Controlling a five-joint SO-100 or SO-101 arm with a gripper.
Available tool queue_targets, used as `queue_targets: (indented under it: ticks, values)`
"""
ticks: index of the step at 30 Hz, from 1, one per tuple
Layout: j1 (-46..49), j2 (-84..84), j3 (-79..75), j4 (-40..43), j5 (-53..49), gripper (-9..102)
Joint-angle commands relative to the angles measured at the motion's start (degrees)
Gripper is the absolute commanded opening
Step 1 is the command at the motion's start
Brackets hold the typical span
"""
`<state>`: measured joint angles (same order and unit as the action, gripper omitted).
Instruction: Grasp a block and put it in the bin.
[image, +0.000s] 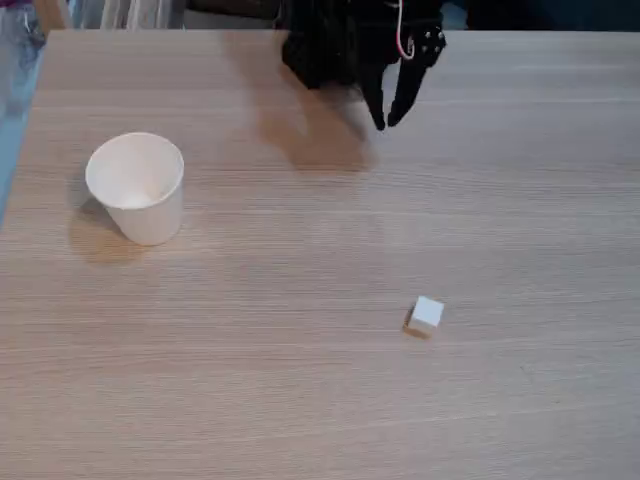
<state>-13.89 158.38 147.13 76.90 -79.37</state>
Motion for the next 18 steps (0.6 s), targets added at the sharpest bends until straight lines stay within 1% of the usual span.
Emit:
queue_targets:
  ticks: [1,5,8,11,14,18]
  values:
    - [-1.3,-3.6,-4.0,-2.0,3.0,6]
    - [-1.8,-5.7,-3.3,-5.5,3.5,10]
    - [-3.3,-7.4,-2.3,-7.7,2.1,14]
    - [-5.8,-8.2,-2.0,-9.5,0.5,15]
    - [-8.0,-8.4,-1.3,-10.8,-3.2,17]
    - [-11.3,-8.5,-1.8,-10.8,-5.0,18]
